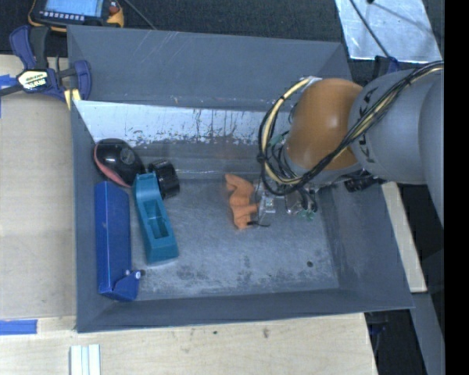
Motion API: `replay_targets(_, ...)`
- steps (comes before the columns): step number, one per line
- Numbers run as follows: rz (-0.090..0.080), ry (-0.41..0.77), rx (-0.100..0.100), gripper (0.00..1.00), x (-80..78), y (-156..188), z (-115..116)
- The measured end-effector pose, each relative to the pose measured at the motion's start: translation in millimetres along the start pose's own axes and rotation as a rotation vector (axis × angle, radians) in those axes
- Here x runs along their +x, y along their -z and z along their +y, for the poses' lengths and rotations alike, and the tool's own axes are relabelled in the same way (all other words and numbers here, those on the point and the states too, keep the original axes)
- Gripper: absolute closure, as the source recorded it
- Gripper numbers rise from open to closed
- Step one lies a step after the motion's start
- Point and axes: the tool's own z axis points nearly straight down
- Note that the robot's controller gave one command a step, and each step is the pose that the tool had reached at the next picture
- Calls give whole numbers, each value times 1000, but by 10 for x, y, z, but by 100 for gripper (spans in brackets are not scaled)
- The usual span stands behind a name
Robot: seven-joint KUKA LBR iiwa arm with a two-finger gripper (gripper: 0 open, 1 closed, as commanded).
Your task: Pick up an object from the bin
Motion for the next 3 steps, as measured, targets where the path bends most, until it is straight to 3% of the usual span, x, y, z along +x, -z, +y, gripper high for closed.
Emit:
replay_targets(1, -2, 4, -1, 100, -240, -18, -27)
replay_targets(2, -8, 3, 1, 100, -253, -12, 6)
replay_targets(3, 6, 23, 0, 100, -12, 496, -5)
